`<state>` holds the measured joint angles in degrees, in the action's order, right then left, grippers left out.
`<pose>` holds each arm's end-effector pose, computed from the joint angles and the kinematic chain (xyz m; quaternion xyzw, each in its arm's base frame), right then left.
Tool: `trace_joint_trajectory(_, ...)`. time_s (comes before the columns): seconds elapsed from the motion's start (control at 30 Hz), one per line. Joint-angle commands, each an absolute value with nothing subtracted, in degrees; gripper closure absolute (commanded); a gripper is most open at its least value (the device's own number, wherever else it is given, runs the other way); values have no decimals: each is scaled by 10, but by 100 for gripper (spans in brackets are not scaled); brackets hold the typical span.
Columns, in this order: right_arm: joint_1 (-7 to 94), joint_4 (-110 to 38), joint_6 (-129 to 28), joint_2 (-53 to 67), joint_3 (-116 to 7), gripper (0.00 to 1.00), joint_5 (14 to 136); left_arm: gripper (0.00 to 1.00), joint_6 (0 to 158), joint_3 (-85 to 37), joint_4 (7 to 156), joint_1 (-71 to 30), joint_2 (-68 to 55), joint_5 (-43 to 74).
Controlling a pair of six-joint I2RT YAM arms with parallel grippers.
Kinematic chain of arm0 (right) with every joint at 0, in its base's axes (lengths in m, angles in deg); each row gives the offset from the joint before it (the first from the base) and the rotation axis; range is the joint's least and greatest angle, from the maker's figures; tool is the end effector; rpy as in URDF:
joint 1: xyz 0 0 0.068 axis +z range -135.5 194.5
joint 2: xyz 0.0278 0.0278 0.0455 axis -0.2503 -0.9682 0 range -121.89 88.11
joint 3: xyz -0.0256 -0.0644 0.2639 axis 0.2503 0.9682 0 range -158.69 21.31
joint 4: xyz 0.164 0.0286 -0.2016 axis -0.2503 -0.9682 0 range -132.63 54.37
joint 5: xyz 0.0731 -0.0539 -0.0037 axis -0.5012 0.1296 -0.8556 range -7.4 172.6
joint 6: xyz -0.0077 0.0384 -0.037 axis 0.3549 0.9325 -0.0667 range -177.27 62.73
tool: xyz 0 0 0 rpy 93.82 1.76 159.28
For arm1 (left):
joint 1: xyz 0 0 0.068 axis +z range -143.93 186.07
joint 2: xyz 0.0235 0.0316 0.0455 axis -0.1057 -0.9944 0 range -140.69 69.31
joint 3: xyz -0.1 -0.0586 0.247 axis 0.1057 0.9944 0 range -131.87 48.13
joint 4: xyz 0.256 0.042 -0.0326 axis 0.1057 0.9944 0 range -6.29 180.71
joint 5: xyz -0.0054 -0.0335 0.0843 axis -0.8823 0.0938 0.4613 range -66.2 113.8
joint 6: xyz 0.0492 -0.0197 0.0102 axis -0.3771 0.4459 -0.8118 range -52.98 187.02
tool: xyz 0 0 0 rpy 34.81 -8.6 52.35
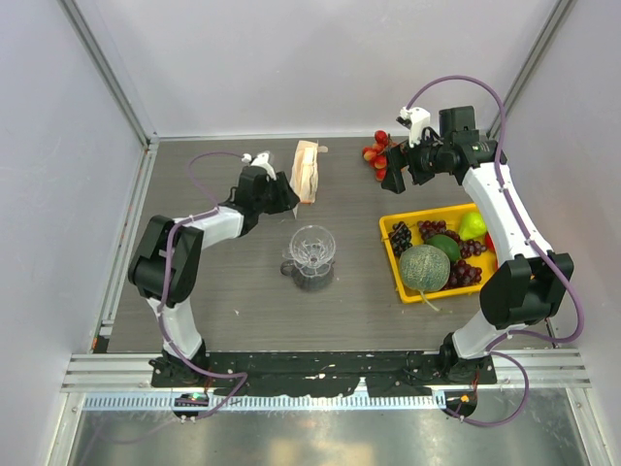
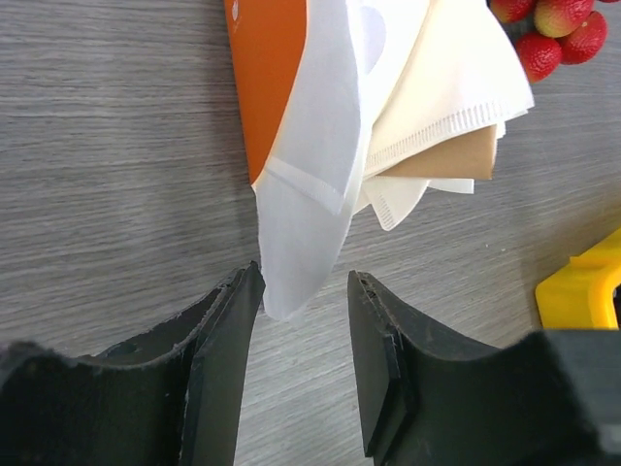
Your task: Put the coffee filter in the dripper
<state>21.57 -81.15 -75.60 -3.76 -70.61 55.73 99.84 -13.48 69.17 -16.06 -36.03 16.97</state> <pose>0.3431 0.0588 0.3622 -0.2838 0.8588 0.1779 0.3878 0.3725 -0.1560 0.1887 -0.0503 0.8600 -0.2786 0.4245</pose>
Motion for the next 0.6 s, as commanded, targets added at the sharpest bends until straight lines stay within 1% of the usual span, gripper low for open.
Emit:
trace_joint_trajectory(0.0, 216, -801, -757, -29, -710, 1, 561, 55, 995, -173, 700, -163, -384, 173)
trace_joint_trajectory(0.13, 216, -801, -758, -29, -711, 1, 561, 59, 1009, -178, 718, -163, -398, 184)
trace_joint_trajectory(0.23, 216, -801, -759, -28, -711, 1, 562, 66, 1010, -174, 710, -163, -396, 183)
trace_joint_trajectory(0.3, 216, -801, -759, -29, -710, 1, 563, 76, 1002, -172, 705, -164, -389, 177)
trace_joint_trajectory(0.37, 216, -801, -758, -29, -710, 1, 562, 100, 988, -173, 704, -163, -378, 171)
trace_joint_trajectory(0.5, 216, -801, -759, -30, -712, 1, 560, 100, 971, -166, 721, -163, -342, 177)
trace_joint_trajectory(0.57, 217, -801, -759, -29, -714, 1, 557, 100, 956, -158, 725, -163, -320, 159)
